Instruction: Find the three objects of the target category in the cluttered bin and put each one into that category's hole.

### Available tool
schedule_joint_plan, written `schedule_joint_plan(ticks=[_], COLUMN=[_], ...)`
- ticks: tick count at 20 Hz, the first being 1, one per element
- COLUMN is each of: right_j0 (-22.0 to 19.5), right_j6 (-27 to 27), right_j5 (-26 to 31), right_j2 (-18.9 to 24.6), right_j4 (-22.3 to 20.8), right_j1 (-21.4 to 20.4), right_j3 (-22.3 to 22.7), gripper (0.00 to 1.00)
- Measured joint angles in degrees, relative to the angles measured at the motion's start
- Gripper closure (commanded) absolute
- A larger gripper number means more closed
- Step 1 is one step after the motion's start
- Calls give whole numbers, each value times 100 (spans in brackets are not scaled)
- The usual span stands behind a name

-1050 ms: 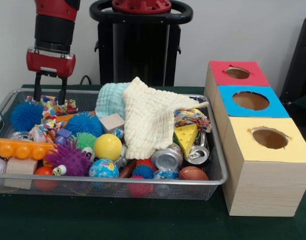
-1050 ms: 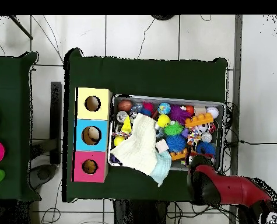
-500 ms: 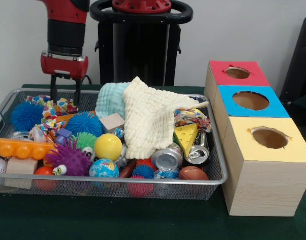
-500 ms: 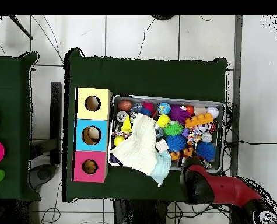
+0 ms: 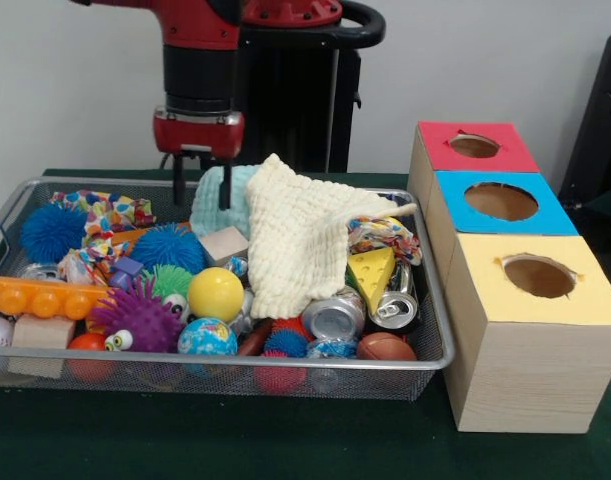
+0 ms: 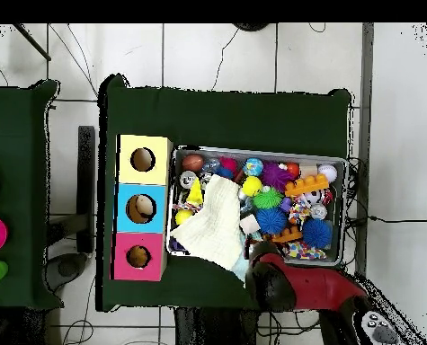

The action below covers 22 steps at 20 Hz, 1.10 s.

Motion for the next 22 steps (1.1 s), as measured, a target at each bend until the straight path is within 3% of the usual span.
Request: schedule_joint_plan(ticks=[11,18,22], right_j0=[448,578,588], right_j6=[0,0,-1], right_j5=[-537,-1794,-2207], right_j2=[-237,-629,-739], right_j4=[350,647,764], right_j1=[634,1230,1429], right_j3=[70,67,65], gripper=[0,0,0])
